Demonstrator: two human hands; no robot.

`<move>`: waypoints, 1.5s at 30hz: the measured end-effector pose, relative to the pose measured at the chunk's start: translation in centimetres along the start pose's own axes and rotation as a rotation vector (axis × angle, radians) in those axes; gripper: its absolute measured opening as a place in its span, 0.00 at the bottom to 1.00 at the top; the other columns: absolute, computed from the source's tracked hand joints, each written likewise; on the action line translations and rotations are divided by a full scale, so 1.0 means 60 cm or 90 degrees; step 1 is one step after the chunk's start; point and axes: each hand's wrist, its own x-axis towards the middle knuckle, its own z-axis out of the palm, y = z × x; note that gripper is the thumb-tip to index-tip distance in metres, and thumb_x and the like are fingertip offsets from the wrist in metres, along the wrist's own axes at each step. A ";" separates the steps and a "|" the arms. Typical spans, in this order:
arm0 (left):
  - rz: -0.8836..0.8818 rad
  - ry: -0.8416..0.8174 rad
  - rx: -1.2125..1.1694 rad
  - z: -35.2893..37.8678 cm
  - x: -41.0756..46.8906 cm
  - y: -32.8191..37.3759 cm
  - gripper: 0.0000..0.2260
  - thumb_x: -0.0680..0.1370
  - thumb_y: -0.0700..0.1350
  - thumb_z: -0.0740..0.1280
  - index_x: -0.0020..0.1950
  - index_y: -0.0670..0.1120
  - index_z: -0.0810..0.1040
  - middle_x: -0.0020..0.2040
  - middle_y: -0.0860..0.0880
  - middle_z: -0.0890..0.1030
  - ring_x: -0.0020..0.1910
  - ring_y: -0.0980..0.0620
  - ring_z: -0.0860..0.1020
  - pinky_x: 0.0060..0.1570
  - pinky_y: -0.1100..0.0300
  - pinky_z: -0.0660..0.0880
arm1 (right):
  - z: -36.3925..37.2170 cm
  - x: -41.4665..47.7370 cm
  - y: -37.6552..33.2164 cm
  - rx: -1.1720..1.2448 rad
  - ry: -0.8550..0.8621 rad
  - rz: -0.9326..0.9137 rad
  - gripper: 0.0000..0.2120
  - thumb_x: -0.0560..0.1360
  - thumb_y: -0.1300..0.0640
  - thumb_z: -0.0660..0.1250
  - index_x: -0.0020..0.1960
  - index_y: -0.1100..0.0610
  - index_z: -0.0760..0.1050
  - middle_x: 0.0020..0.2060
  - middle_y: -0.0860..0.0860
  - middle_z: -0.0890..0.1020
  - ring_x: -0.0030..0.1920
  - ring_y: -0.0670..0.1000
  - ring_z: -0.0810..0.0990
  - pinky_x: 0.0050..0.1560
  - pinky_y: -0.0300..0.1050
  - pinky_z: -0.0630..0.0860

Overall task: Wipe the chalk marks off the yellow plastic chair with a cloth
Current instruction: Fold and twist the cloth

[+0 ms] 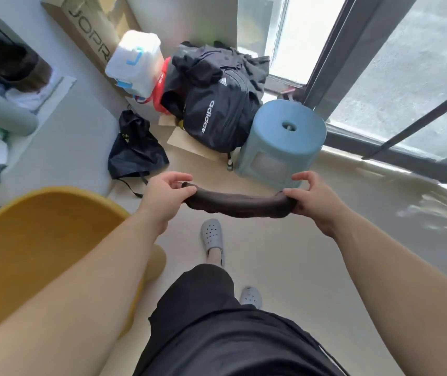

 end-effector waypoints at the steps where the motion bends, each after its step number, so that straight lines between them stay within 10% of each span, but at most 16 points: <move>1: 0.012 -0.027 0.027 0.007 0.022 0.009 0.16 0.74 0.35 0.74 0.59 0.47 0.82 0.55 0.42 0.82 0.56 0.46 0.81 0.54 0.59 0.79 | -0.005 0.017 -0.011 -0.015 0.006 -0.007 0.13 0.76 0.63 0.72 0.57 0.53 0.75 0.47 0.59 0.79 0.45 0.55 0.81 0.54 0.53 0.84; 8: 0.222 -0.115 0.425 0.037 0.175 0.092 0.11 0.72 0.38 0.71 0.53 0.48 0.85 0.48 0.51 0.84 0.50 0.50 0.80 0.53 0.59 0.76 | -0.035 0.105 -0.090 -0.177 0.074 -0.011 0.06 0.73 0.60 0.77 0.46 0.51 0.84 0.44 0.48 0.84 0.47 0.50 0.81 0.50 0.44 0.78; 12: 0.302 -0.091 0.405 0.070 0.243 0.163 0.02 0.75 0.44 0.73 0.43 0.47 0.84 0.42 0.49 0.81 0.45 0.49 0.78 0.48 0.54 0.75 | -0.059 0.154 -0.115 -0.440 0.006 -0.007 0.20 0.62 0.49 0.84 0.51 0.48 0.84 0.47 0.47 0.80 0.45 0.47 0.79 0.40 0.35 0.70; 16: 0.247 -0.130 0.251 0.110 0.286 0.230 0.05 0.75 0.42 0.72 0.39 0.46 0.81 0.49 0.52 0.81 0.50 0.52 0.78 0.48 0.59 0.73 | -0.101 0.202 -0.145 -0.571 0.012 -0.056 0.05 0.70 0.55 0.78 0.45 0.51 0.84 0.45 0.51 0.76 0.48 0.53 0.77 0.45 0.43 0.70; 25: -0.085 -0.158 -0.135 0.254 0.333 0.316 0.05 0.81 0.38 0.64 0.47 0.43 0.77 0.39 0.44 0.79 0.39 0.45 0.80 0.41 0.50 0.80 | -0.278 0.318 -0.202 0.143 0.001 0.041 0.08 0.79 0.64 0.66 0.55 0.63 0.81 0.52 0.62 0.85 0.53 0.59 0.84 0.61 0.56 0.81; 32: -0.166 -0.070 -0.144 0.441 0.377 0.317 0.03 0.79 0.38 0.68 0.52 0.43 0.79 0.47 0.42 0.83 0.44 0.46 0.83 0.37 0.55 0.81 | -0.290 0.439 -0.211 -0.049 0.146 0.001 0.09 0.68 0.47 0.73 0.46 0.51 0.81 0.42 0.54 0.85 0.45 0.58 0.85 0.47 0.63 0.83; 38: -0.206 -0.150 -0.238 0.571 0.424 0.303 0.11 0.79 0.43 0.70 0.58 0.37 0.78 0.51 0.37 0.85 0.50 0.41 0.85 0.47 0.48 0.84 | -0.215 0.499 -0.191 -0.220 0.077 -0.154 0.07 0.74 0.58 0.72 0.42 0.47 0.77 0.38 0.45 0.81 0.41 0.51 0.78 0.44 0.46 0.72; 42: -0.193 -0.122 -0.155 0.620 0.489 0.260 0.09 0.75 0.40 0.73 0.54 0.42 0.80 0.48 0.41 0.85 0.47 0.44 0.85 0.47 0.50 0.83 | -0.200 0.562 -0.125 -0.155 -0.018 -0.081 0.11 0.73 0.61 0.66 0.41 0.46 0.81 0.37 0.42 0.83 0.41 0.43 0.80 0.44 0.41 0.73; 45: -0.207 -0.152 -0.094 0.642 0.544 0.224 0.06 0.79 0.38 0.69 0.55 0.42 0.80 0.48 0.42 0.85 0.46 0.45 0.83 0.48 0.46 0.82 | -0.213 0.618 -0.070 -0.034 0.109 0.051 0.09 0.75 0.60 0.68 0.51 0.51 0.85 0.46 0.46 0.86 0.50 0.49 0.82 0.54 0.43 0.77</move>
